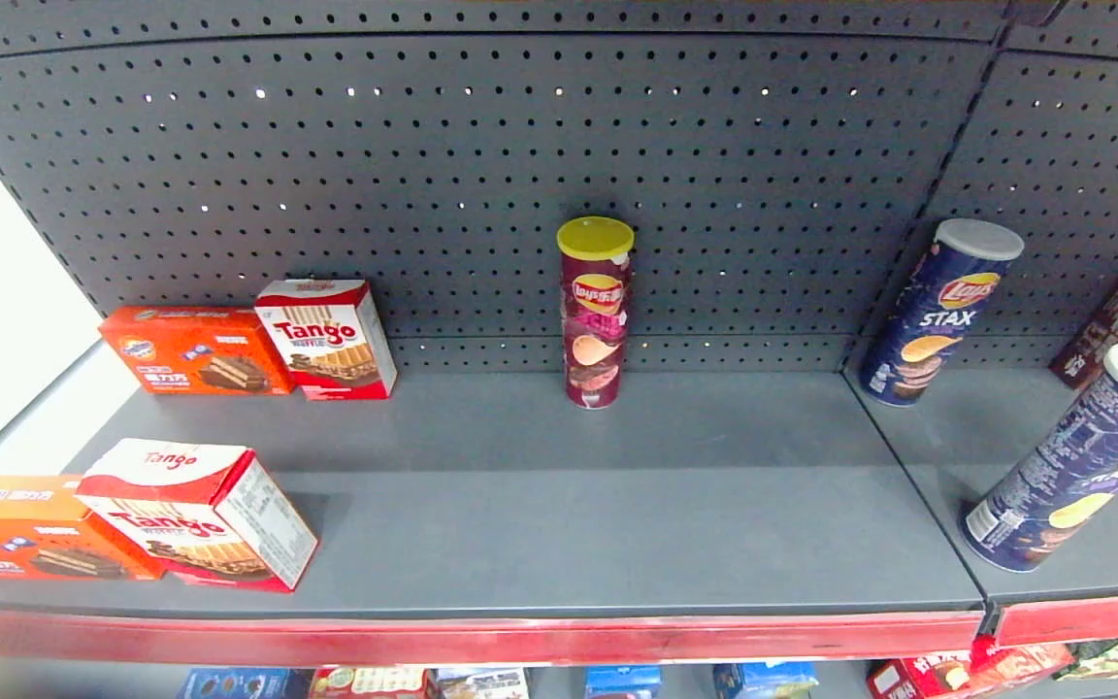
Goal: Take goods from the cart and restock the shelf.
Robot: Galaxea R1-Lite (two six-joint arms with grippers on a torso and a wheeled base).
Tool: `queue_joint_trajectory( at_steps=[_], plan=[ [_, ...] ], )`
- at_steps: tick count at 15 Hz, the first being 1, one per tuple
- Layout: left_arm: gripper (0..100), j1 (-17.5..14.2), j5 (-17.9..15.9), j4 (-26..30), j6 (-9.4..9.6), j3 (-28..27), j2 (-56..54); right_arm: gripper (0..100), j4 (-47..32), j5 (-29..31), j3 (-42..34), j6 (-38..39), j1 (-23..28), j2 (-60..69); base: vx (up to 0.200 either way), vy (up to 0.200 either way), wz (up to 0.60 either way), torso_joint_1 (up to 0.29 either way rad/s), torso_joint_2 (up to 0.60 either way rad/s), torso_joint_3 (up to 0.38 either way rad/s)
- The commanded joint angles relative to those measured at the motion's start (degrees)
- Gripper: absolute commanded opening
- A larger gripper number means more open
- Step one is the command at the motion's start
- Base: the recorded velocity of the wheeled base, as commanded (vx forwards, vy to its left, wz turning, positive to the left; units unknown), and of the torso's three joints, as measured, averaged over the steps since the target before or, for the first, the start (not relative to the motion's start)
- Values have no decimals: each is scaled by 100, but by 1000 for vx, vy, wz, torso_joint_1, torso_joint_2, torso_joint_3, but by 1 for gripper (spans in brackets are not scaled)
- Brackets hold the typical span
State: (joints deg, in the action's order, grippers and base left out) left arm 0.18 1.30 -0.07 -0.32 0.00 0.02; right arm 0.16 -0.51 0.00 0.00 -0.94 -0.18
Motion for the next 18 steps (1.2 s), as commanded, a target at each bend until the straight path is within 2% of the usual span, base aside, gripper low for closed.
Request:
queue_joint_trajectory(
  at_steps=[1, 10, 18],
  plan=[
    [100, -1, 1, -1, -3, 0, -2, 100, 2, -2, 0, 0, -3, -8, 0, 0, 0, 0, 0, 0],
    [100, -1, -7, -1, -12, 0, -2, 100, 2, -2, 0, 0, -3, -8, 0, 0, 0, 0, 0, 0],
    [100, -1, -7, -1, -3, -9, -2, 100, 2, -2, 0, 0, 6, -8, 0, 0, 600, 4, 6, 3]
  ],
)
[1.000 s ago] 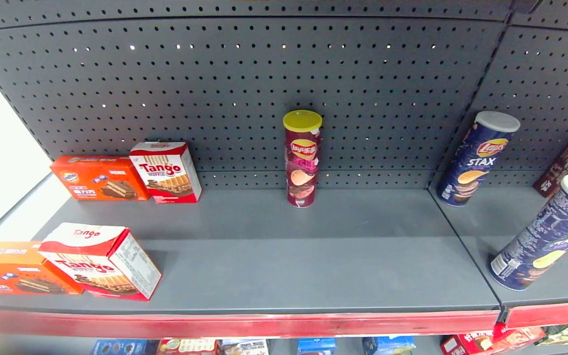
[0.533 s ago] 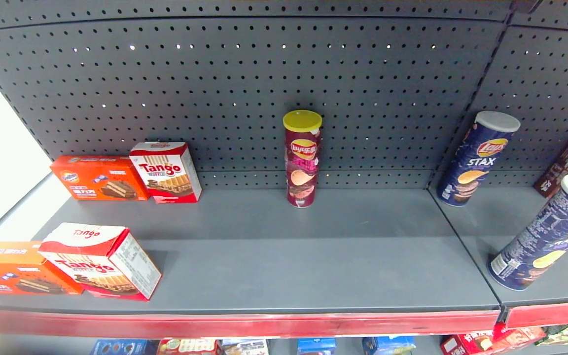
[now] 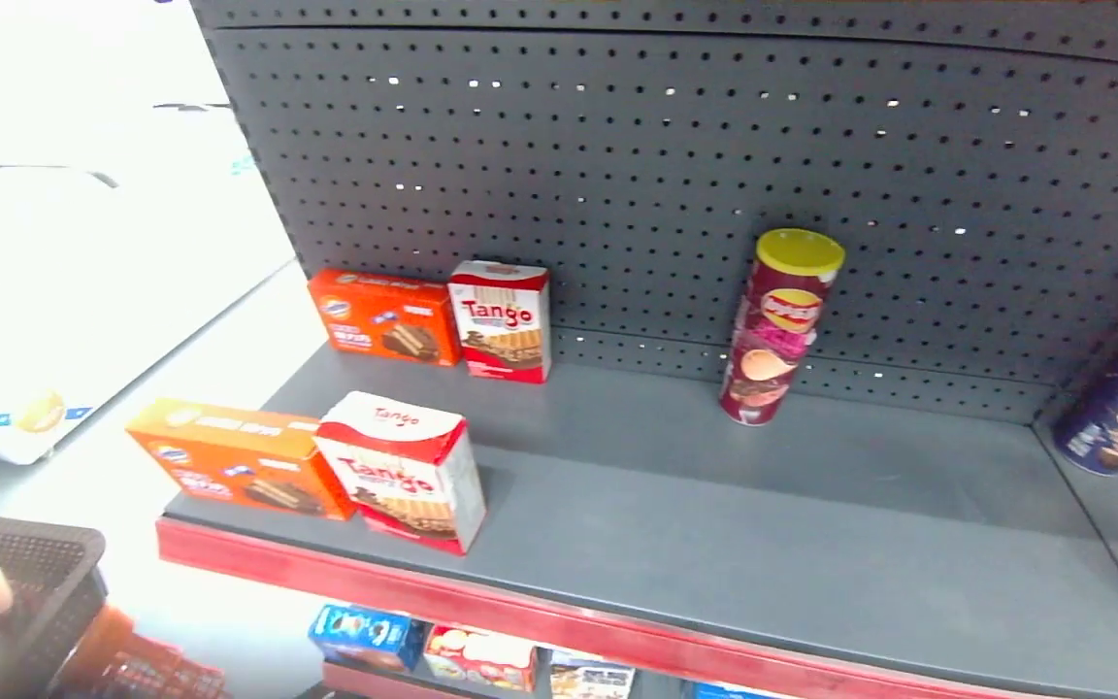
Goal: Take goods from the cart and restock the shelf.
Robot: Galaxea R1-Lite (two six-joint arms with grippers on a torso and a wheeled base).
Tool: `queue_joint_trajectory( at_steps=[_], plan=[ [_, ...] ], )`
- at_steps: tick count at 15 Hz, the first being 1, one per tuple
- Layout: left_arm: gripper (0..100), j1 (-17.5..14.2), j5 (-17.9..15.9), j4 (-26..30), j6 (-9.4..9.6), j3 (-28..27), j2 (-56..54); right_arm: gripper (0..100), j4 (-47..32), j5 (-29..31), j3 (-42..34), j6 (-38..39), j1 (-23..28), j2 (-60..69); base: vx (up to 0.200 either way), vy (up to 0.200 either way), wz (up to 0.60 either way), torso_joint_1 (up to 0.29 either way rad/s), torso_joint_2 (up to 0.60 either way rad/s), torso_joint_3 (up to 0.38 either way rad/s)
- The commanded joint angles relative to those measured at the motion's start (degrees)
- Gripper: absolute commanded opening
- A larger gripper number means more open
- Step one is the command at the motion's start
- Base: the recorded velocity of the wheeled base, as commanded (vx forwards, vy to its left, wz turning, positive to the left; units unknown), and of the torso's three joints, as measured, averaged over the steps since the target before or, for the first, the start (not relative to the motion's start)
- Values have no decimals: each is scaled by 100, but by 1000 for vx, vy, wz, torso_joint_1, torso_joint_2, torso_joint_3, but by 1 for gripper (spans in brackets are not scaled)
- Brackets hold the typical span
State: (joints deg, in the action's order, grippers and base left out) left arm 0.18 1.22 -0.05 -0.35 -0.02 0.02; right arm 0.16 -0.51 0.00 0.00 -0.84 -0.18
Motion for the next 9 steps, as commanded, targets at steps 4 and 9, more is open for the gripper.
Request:
queue_joint_trajectory(
  at_steps=[4, 9],
  plan=[
    [100, -1, 1, 5, -9, 2, -2, 100, 11, -2, 0, -9, -4, -8, 0, 0, 600, 5, 5, 1],
    [100, -1, -34, 5, 18, -6, -2, 100, 11, 34, 0, 9, -4, -8, 0, 0, 120, 2, 1, 0]
  ],
)
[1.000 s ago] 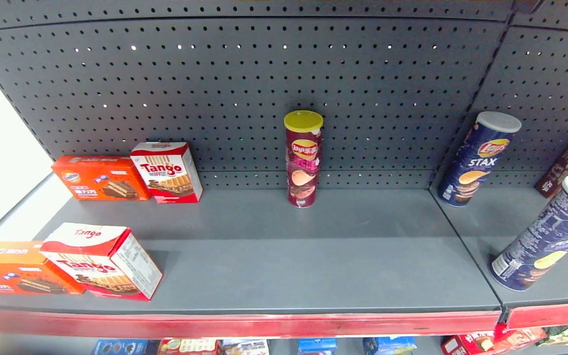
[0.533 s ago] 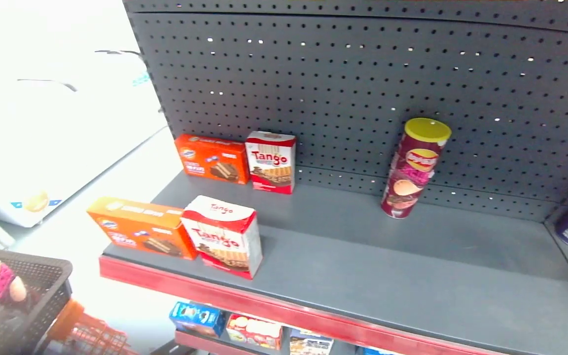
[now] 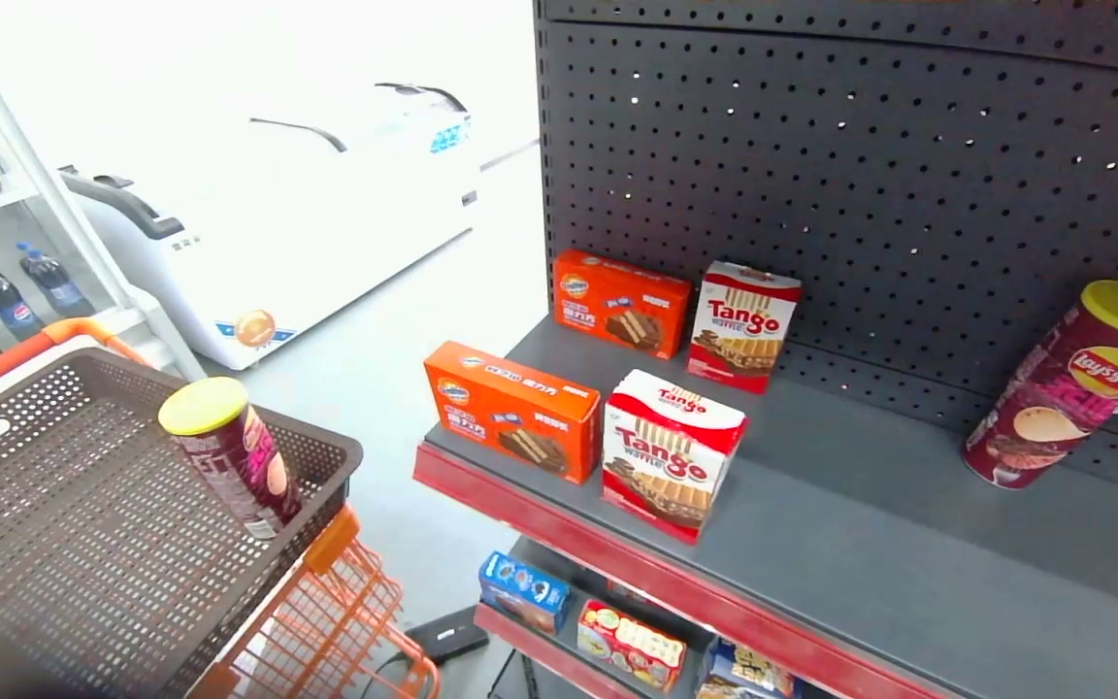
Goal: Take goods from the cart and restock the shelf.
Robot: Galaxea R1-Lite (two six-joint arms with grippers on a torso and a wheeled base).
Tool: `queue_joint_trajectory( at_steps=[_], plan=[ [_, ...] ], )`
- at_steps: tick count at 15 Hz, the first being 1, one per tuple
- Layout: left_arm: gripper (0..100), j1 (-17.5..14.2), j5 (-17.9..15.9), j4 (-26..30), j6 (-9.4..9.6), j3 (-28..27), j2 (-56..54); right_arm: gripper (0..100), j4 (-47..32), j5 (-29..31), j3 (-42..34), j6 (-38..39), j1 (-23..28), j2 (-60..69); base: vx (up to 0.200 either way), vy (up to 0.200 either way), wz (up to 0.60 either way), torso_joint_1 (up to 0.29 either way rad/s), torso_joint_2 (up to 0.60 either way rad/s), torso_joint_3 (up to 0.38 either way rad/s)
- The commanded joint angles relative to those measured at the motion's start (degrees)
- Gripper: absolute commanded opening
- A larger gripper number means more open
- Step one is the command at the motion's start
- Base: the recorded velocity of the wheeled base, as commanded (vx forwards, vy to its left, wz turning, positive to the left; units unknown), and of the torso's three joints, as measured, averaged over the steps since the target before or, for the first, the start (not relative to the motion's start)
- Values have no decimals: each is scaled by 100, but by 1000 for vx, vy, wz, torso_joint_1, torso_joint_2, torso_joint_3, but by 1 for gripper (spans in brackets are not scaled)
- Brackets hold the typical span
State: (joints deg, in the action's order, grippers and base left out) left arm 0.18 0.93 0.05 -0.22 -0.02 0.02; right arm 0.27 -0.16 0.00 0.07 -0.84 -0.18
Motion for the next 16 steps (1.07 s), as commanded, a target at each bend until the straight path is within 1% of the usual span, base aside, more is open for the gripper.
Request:
queue_joint_trajectory(
  at_steps=[1, 4, 5, 6, 7, 8, 9, 10, 11, 12, 13, 14, 15, 16],
  plan=[
    [100, -1, -5, -5, 4, -6, -2, 100, 0, -2, 0, 1, -4, -8, 0, 0, 0, 0, 0, 0],
    [100, -1, -14, -5, 4, -6, -2, 100, 0, -2, 0, 1, -4, -8, 0, 0, 0, 0, 0, 0],
    [100, -1, 39, 4, -4, -6, -2, 100, 0, -2, 0, 1, -4, -8, 0, 0, 0, 0, 0, 0],
    [100, -9, 39, 4, 22, -33, -2, 100, 0, -11, 0, 1, -4, -8, 0, 0, 0, 0, 0, 0],
    [100, -27, 74, 30, 409, -296, 68, 100, 0, -2, 0, 1, -4, -8, 0, 0, 0, 0, 0, 0],
    [100, -80, 417, 145, 558, -622, 472, 100, 0, -2, 0, 1, -4, -8, 0, 0, 0, 0, 0, 0],
    [100, -89, 742, 268, 558, -868, 938, 100, 0, -2, 0, 1, -4, -8, 0, 0, 0, 0, 0, 0],
    [100, -62, 980, 276, 444, -1210, 1843, 100, 0, -2, 0, 1, -4, -8, 0, 0, 0, 0, 0, 0],
    [100, -71, 962, 259, 154, -1448, 2494, 100, 0, -2, 0, 1, -4, -8, 0, 0, 0, 0, 0, 0],
    [100, -71, 962, 241, 40, -1571, 2784, 100, 0, -2, 0, 1, -4, -8, 0, 0, 0, 0, 0, 0],
    [100, 166, 971, -14, -294, -1817, 3636, 100, 0, -2, 0, 1, -4, -8, 0, 0, 0, 0, 0, 0],
    [100, 140, 953, -137, -435, -1861, 3997, 100, 0, -2, 0, 1, -4, -8, 0, 0, 0, 0, 0, 0],
    [100, -89, 892, -515, -470, -1966, 4656, 100, 0, -2, 0, 1, -4, -8, 0, 0, 0, 0, 0, 0],
    [100, -89, 874, -805, -479, -1984, 5051, 100, 0, -2, 0, 1, -4, -8, 0, 0, 0, 0, 0, 0]
  ],
)
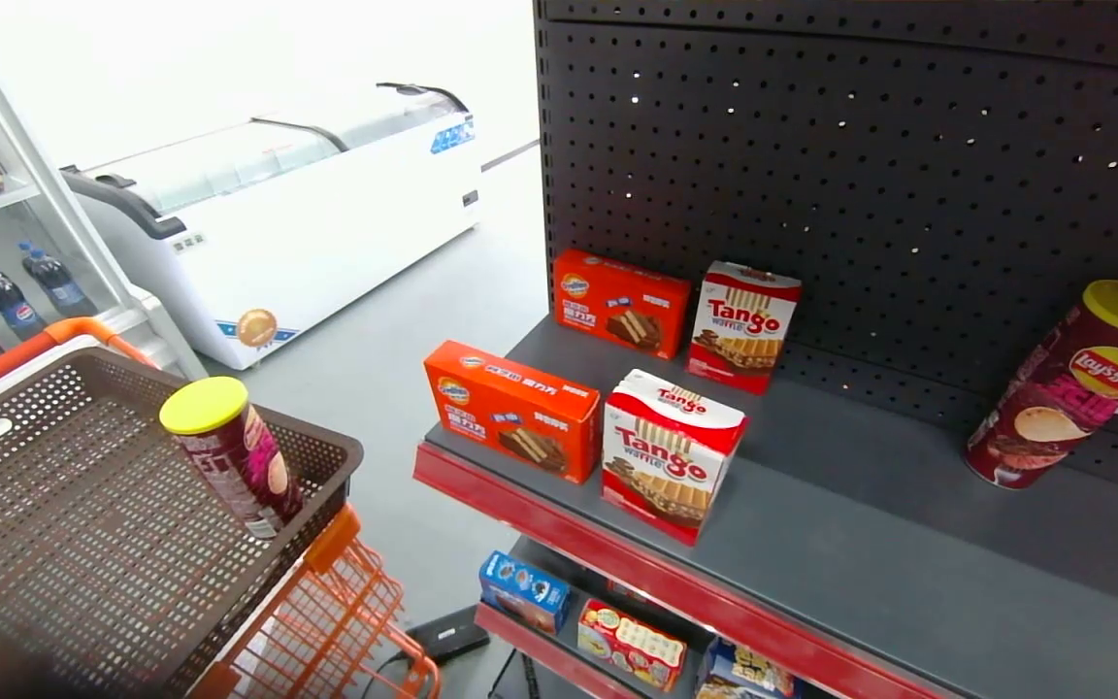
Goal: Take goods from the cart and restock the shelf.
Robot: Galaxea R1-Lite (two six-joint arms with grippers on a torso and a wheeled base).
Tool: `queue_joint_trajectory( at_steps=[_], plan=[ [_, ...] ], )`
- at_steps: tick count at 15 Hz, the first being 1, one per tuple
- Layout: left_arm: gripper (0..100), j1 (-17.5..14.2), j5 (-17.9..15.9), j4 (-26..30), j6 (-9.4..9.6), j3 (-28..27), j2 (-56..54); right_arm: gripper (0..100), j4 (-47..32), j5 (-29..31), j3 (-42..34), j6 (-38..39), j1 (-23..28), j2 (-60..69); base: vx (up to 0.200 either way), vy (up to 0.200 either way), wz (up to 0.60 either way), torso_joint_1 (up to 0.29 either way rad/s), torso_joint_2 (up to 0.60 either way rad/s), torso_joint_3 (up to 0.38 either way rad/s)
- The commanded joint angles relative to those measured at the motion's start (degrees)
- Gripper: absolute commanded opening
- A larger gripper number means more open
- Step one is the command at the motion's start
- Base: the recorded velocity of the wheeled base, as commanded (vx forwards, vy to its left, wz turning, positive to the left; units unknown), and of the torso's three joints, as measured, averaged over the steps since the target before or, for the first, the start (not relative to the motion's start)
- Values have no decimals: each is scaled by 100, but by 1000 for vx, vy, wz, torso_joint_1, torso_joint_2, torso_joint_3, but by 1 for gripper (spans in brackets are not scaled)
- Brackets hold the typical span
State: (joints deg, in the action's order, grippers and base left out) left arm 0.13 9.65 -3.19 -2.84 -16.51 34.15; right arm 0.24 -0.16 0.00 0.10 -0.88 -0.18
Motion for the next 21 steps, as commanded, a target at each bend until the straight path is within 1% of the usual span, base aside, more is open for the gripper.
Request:
queue_joint_trajectory(
  at_steps=[1, 2, 3, 4, 5, 6, 7, 8, 9, 10, 11, 12, 13, 14, 15, 16, 17, 21],
  plan=[
    [100, -66, -7, -937, -287, -327, 2246, 100, 2, -2, 0, -1, 0, -8, 0, 0, 0, 0, 0, 0],
    [100, -101, 1, -1447, -331, -327, 2782, 100, 2, -2, 0, -1, 0, -8, 0, 0, 0, 0, 0, 0],
    [100, -154, 19, -1781, -340, -327, 3098, 100, 2, -2, 0, -1, 0, 1, 0, 0, 0, 0, 0, 0],
    [100, -611, 28, -2563, -226, -327, 3880, 100, 2, -2, 0, -1, 0, -8, 0, 0, 0, 0, 0, 0],
    [100, -690, 19, -2678, -173, -327, 4039, 100, 2, -2, 0, -1, 0, -8, 0, 0, 0, 0, 0, 0],
    [100, -778, -7, -3108, -15, -327, 4689, 100, 2, -2, 0, -1, 0, 1, 0, 0, 0, 0, 0, 0],
    [100, -778, -78, -3618, -24, -327, 5120, 100, 2, -2, 0, -1, 0, -8, 0, 0, 0, 0, 0, 0],
    [100, -778, -289, -4207, -24, -301, 5524, 100, 2, -2, 0, -1, 0, -8, 0, 0, 0, 0, 0, 0],
    [100, -787, -403, -4646, -6, -274, 5788, 100, 2, -2, 0, -1, 0, -8, 0, 0, 0, 0, 0, 0],
    [100, -796, -438, -5183, 3, -292, 6148, 100, 2, -2, 0, -1, 0, -8, 0, 0, 0, 0, 0, 0],
    [100, -831, -429, -5560, 47, -318, 6429, 100, 2, -2, 0, -1, 0, -8, 0, 0, 0, 0, 0, 0],
    [100, -936, -429, -5903, 275, -336, 6746, 100, 2, -2, 0, -1, 0, -8, 0, 0, 0, 0, 0, 0],
    [100, -954, -438, -6246, 495, -362, 6992, 100, 2, -2, 0, -1, 0, -8, 0, 0, 0, 0, 0, 0],
    [100, -936, -465, -6518, 521, -380, 7159, 100, 2, -2, 0, -1, 0, -8, 0, 0, 0, 0, 0, 0],
    [100, -927, -588, -6932, 521, -485, 7484, 100, 2, -2, 0, -1, 0, -8, 0, 0, 0, 0, 0, 0],
    [100, -927, -649, -7143, 521, -591, 7651, 100, 2, -2, 0, -1, 0, -8, 0, 0, 0, 0, 0, 0],
    [100, -919, -719, -7213, 557, -722, 7774, 100, 2, -2, 0, -1, 0, -8, 0, 0, 0, 0, 0, 0],
    [100, -927, -746, -7230, 592, -1153, 8187, 100, 2, -2, 0, -1, 0, -8, 0, 0, 0, 0, 0, 0]
  ],
)
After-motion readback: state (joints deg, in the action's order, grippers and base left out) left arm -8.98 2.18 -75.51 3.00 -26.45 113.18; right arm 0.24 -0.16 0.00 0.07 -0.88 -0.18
